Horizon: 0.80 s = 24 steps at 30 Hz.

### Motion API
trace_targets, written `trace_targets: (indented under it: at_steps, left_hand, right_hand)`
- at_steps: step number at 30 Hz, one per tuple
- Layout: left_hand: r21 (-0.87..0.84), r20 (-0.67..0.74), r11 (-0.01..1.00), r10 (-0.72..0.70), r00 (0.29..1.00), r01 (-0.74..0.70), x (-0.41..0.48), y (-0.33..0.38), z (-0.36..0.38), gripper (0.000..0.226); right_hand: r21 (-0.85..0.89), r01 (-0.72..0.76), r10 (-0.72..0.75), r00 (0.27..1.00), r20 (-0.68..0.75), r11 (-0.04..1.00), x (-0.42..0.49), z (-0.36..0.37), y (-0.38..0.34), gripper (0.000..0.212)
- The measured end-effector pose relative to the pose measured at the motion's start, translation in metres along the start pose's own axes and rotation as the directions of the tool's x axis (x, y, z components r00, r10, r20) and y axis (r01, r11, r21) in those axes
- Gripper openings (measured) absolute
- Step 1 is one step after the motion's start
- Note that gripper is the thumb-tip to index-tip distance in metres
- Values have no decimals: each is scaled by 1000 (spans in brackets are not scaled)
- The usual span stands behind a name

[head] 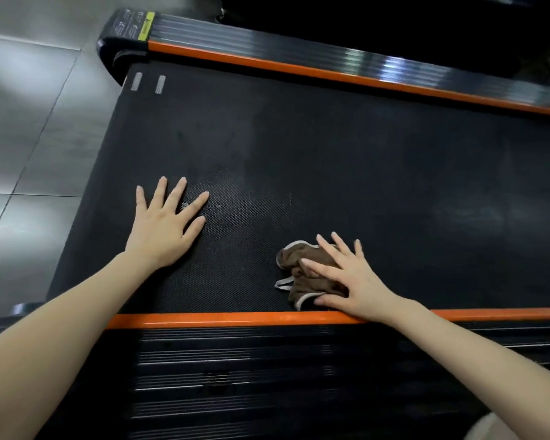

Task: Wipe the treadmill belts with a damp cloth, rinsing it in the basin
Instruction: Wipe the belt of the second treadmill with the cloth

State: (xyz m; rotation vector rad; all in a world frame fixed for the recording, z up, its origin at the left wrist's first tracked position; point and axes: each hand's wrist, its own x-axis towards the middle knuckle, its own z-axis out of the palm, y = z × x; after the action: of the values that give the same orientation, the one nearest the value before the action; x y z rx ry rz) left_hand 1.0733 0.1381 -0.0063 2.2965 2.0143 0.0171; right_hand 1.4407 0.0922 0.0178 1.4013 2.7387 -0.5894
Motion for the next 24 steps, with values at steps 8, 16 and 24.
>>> trace_targets:
  at_steps: [8,16,24]
  left_hand:
    - [-13,-20,1000,25,999,-25,2,-7,3,60]
    - [-20,-60,999,41,997,-42,0,-7,6,59]
    - [-50,-67,998,34,997,-37,1,-6,6,58]
  right_hand:
    - [-47,315,-317,948,-42,948,99,23,-102,47]
    - [-5,102,-102,992,-80,995,25,-10,0,37]
    - [-85,-159,140,972,-191,984,6,-21,30,86]
